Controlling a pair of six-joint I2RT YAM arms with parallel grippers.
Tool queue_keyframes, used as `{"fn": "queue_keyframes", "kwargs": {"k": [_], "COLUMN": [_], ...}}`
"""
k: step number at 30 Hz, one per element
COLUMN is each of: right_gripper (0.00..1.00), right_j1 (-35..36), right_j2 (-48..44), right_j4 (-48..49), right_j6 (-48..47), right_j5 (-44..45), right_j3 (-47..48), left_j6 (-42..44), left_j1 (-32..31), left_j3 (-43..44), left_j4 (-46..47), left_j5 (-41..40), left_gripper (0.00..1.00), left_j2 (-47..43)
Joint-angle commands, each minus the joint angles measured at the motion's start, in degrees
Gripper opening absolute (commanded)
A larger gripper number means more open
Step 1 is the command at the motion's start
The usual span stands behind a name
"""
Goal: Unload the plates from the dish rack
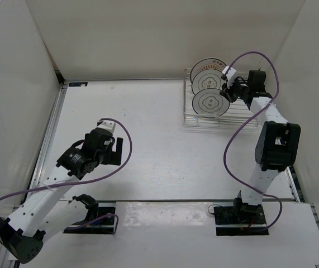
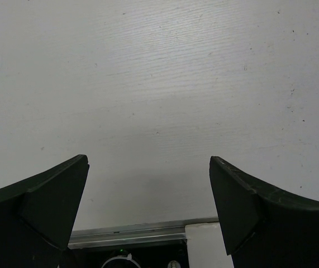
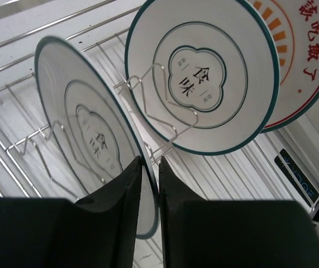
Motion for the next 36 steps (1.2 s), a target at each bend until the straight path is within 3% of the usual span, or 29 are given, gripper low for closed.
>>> {"fn": "queue_keyframes", "kwargs": {"k": [1,18,28,36], "right_gripper": [0.03,0.0,0.0,0.0], "right_j1": [0.76,0.85,0.94,1.38], "right_j2": [0.47,-7.61,-6.92,-9.19], "right_j4": [-4.4,-9.06,-10.64,-1.69], "right_j6": [-0.75,-1.63,1.97,7.51], "right_j5": [-0.02,-3.81,-6.44,1.1], "right_j3": [0.45,-2.8,-3.41,-6.84], "left_j6": [0.53,-0.08,-0.34,-0.78], "left_j1": [0.57,4.97,5.41,5.85], "left_j3": [-1.36,-2.5,-3.38,-3.73], "left_j4": [1.89,2.07,2.07,2.07], "left_j5": [-1.48,2.74,3.1,3.71], "left_gripper": [1.0,1.0,1.0,1.0], "left_j2": [-0.37,0.08,-0.28,-0.19]}}
